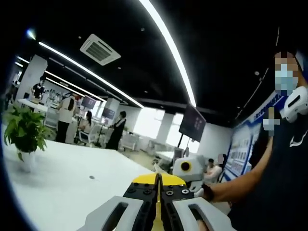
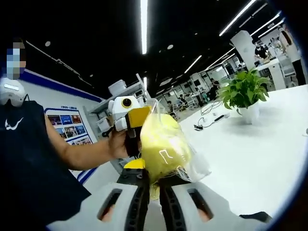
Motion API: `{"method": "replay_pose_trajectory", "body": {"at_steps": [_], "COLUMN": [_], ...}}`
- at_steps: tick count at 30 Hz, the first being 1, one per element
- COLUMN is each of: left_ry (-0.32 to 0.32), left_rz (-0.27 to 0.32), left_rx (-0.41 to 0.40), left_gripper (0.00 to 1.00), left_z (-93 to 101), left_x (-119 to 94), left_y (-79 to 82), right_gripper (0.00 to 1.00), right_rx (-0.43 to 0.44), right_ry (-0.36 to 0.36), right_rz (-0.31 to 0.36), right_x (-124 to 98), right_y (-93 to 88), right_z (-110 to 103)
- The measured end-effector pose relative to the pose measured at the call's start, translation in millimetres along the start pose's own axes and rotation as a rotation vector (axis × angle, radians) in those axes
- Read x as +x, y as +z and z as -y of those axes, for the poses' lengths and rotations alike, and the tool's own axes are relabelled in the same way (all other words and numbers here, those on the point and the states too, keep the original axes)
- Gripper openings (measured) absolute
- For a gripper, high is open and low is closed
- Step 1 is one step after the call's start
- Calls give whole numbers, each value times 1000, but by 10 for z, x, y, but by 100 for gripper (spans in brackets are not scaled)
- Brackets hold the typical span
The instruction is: Compare the silicone blocks by pressing each to a similar depth, holding the contact briefly, and releasing to observe deformation and rebound differences across the visible hardness samples.
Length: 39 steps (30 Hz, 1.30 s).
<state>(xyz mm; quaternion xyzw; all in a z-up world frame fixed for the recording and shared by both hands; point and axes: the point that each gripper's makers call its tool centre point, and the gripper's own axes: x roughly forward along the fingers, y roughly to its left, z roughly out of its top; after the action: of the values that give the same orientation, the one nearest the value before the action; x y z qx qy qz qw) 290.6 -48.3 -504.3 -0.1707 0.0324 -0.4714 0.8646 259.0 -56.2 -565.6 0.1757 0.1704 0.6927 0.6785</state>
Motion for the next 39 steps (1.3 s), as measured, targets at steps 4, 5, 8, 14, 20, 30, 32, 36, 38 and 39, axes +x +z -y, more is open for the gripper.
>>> {"method": "replay_pose_trajectory", "body": {"at_steps": [4, 5, 8, 14, 20, 30, 32, 36, 38, 39], "left_ry": [-1, 2, 0, 3, -14, -17, -23, -31, -58, -68], "left_rz": [-1, -7, -14, -4, -9, -34, -32, -38, -29, -27], "left_rx": [-6, 7, -2, -3, -16, -9, 5, 1, -12, -16], "left_gripper": [0, 0, 0, 0, 0, 0, 0, 0, 0, 0], "left_z": [8, 2, -27, -69, -116, -227, -242, -299, -291, -289], "left_x": [-40, -54, -103, -142, -148, -180, -190, -195, -206, -195], "left_y": [19, 16, 7, 1, -11, 17, 38, 80, 142, 161], "right_gripper": [3, 2, 1, 0, 0, 1, 2, 3, 4, 4], "right_rx": [-6, -18, -26, -70, -82, -73, -127, -124, -124, -123], "right_ry": [7, 0, 3, -19, -33, -57, -76, -97, -92, -92], "right_rz": [14, 13, 2, -24, -26, -32, -16, -8, 3, 7], "right_x": [47, 62, 113, 145, 174, 255, 284, 324, 335, 334], "right_y": [-1, -9, -25, -38, -52, -30, 1, 32, 81, 103], "right_z": [-12, -10, -27, 19, 48, 122, 153, 193, 180, 180]}}
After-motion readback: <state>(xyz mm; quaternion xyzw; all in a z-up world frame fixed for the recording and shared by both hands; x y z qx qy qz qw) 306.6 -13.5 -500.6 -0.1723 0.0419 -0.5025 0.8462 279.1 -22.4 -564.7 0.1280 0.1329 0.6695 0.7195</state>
